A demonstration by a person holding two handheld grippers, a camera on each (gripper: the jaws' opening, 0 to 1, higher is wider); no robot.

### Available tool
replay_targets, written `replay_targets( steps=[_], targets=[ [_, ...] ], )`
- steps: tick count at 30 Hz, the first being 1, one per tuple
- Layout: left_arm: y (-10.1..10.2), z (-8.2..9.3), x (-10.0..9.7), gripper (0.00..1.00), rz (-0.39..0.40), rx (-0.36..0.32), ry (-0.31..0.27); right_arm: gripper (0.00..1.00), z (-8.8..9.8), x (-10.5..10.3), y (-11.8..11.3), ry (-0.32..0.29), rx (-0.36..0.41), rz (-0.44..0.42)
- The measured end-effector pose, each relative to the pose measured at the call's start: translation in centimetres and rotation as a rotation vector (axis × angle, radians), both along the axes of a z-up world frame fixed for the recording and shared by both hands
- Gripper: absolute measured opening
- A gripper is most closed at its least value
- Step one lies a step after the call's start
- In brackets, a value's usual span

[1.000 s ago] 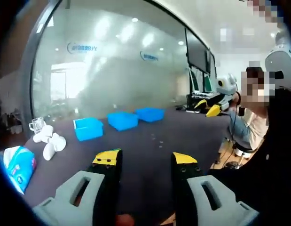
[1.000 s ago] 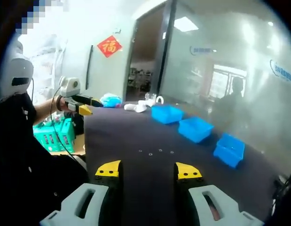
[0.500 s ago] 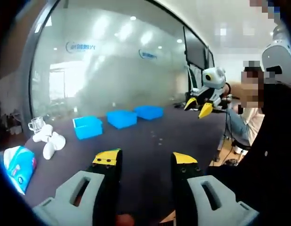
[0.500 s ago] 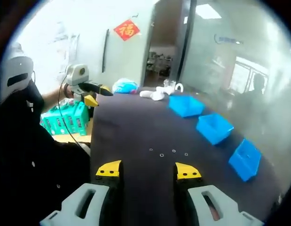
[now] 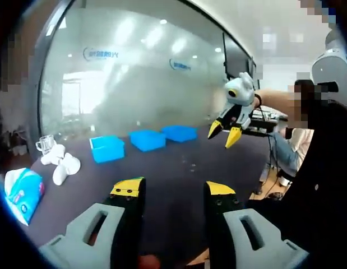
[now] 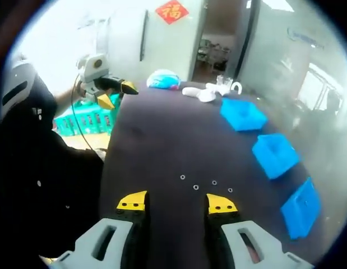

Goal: Sort the screws, nuts, and washers into the corresponding bins

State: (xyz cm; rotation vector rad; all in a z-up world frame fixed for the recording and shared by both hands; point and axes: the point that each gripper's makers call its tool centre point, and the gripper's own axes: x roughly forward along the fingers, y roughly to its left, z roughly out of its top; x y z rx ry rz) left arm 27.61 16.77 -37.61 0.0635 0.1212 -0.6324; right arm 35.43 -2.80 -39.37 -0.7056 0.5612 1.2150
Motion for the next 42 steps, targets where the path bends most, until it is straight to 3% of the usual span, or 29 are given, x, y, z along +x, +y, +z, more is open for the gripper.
replay_targets(
  steps=[14,28,42],
  targets=[
    [0.3,0.3,0.1,0.41,0.025,-0.006,0.000,0.30,-1.3,1.8,1.2,0.041,-0.143,0.079],
    [-0.6,0.8,-0.1,0.41,0.016,0.004,-0.009,0.25,-4.3,3.5,2.1,0.052,-0.301,0.153],
    [-0.4,0.5,-0.3,0.40,0.034,-0.011,0.006,0.18,-6.4,4.8,3.3,0.090,-0.353,0.154]
  ],
)
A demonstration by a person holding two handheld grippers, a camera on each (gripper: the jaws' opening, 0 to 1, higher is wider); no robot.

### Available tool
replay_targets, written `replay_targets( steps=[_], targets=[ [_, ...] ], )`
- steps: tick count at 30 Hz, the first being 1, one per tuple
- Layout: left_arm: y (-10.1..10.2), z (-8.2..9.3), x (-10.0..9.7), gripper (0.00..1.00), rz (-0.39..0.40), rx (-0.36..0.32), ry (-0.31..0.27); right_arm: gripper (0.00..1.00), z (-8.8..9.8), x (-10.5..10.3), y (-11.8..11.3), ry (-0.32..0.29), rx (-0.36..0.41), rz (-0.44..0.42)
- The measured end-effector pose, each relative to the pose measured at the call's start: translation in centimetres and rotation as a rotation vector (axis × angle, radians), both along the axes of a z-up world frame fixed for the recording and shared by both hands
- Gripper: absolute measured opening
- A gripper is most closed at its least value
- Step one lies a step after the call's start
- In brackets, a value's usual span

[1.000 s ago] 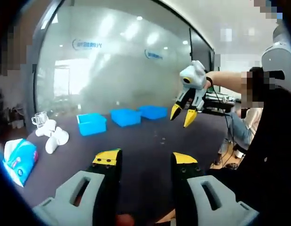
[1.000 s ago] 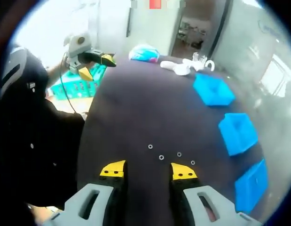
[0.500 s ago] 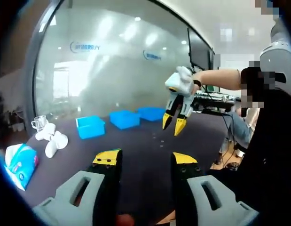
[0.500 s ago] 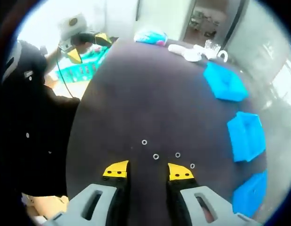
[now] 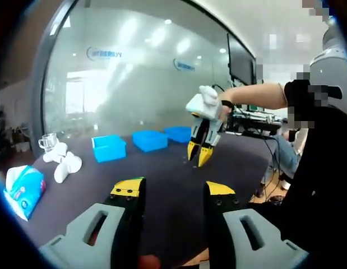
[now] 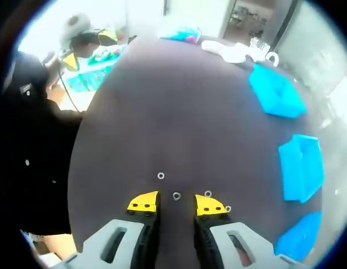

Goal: Sort the screws, nuts, and washers into the corresponding bins

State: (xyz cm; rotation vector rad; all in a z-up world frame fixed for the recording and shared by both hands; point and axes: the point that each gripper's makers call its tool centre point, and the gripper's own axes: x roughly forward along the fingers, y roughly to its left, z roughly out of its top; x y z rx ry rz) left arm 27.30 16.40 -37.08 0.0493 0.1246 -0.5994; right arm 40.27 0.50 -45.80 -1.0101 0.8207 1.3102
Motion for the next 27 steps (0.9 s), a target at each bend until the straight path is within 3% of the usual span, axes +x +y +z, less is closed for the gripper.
replay_targets(
  steps=[27],
  targets=[
    [-0.4,-0.2,-0.4,0.40,-0.007,-0.028,0.013,0.04,-1.4,-0.8,-0.1,0.050,-0.034,0.005]
  ],
)
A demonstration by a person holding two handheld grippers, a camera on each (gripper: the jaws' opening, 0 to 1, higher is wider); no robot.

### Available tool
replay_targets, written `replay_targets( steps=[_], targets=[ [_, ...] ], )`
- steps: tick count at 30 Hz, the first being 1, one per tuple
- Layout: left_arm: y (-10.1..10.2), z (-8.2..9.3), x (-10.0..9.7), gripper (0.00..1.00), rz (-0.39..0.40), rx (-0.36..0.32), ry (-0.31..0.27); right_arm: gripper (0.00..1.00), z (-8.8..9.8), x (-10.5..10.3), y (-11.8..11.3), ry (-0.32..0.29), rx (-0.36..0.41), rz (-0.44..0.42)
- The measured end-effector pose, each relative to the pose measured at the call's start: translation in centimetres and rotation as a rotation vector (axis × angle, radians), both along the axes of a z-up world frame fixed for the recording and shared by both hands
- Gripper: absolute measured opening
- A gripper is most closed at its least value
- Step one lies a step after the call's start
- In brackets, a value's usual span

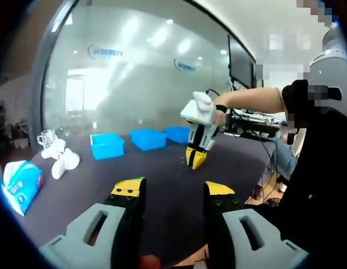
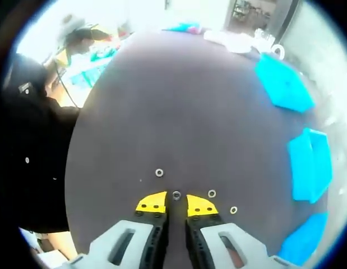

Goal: Sort the screws, nuts, and washers into the corresponding bins

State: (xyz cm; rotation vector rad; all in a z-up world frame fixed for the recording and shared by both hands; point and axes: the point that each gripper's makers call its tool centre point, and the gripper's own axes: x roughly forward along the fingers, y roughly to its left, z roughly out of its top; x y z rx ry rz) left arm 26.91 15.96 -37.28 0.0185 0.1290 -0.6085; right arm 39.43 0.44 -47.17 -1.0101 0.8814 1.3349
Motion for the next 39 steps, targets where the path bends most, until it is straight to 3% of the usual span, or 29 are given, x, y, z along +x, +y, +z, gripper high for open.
replay_targets(
  steps=[11,18,29,37,39],
  targets=[
    [-0.1,0.2,-0.2,0.40,-0.001,-0.005,-0.004,0.01,0.3,-0.8,-0.2,-0.021,0.008,0.012],
    [0.2,0.2,-0.2,0.39,0.013,0.007,-0.013,0.01,1.2,-1.6,-0.4,-0.023,0.100,-0.028],
    [0.6,1.2,0.1,0.39,0.030,-0.018,-0.032,0.01,5.7,-0.9,-0.9,-0.079,0.466,-0.237],
    [0.7,2.0,0.3,0.39,0.038,-0.026,-0.049,0.01,9.4,-1.1,-1.9,-0.159,0.733,-0.374],
    [0.8,2.1,0.3,0.39,0.041,-0.023,-0.052,0.01,10.2,-1.0,-2.3,-0.203,0.796,-0.419]
  ],
)
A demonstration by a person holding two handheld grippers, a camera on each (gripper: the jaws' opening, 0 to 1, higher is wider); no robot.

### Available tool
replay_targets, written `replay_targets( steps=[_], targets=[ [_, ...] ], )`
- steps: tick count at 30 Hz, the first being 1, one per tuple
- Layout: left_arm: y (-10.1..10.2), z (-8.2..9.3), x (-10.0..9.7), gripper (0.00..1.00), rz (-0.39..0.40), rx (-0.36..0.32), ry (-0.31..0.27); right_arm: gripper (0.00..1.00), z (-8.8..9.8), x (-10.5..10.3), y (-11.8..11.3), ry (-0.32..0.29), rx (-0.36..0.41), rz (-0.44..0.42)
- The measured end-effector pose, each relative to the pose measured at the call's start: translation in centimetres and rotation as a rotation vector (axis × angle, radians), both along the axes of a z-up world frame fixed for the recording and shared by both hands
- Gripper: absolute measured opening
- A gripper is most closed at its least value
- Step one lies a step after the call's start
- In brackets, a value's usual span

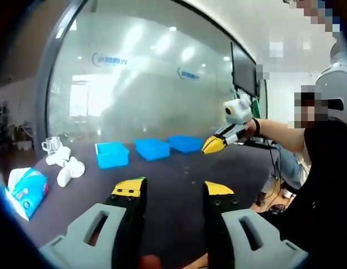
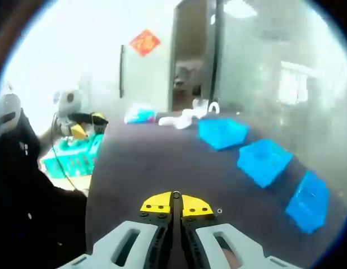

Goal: Sort the screws, nuts, and washers into the corresponding bins

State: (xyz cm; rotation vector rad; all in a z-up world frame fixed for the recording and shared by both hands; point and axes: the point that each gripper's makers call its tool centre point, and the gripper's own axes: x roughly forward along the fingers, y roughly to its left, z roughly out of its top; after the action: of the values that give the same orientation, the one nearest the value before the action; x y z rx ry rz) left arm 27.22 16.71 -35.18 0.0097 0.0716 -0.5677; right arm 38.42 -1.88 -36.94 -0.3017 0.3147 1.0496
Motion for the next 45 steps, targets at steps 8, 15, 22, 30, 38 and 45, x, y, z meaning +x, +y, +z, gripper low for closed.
replay_targets(
  steps=[8,15,22,30,38,45],
  targets=[
    [0.4,0.6,0.1,0.39,0.016,0.000,-0.011,0.01,2.8,1.7,-2.2,-0.103,0.189,-0.196],
    [0.7,0.8,0.2,0.38,0.028,0.007,-0.016,0.01,3.5,2.1,-3.1,-0.196,0.199,-0.296],
    [0.5,0.9,0.3,0.38,0.028,0.002,-0.012,0.01,5.1,4.5,-2.6,-0.232,0.219,-0.345],
    [0.4,1.0,0.5,0.38,0.031,-0.006,-0.013,0.01,6.6,8.1,-1.0,-0.234,0.270,-0.390],
    [0.8,1.2,0.7,0.38,0.038,-0.009,-0.018,0.01,6.8,13.5,-0.2,-0.265,0.204,-0.427],
    [1.1,1.0,0.8,0.38,0.045,-0.015,-0.009,0.01,6.6,18.7,0.8,-0.255,0.166,-0.462]
  ],
)
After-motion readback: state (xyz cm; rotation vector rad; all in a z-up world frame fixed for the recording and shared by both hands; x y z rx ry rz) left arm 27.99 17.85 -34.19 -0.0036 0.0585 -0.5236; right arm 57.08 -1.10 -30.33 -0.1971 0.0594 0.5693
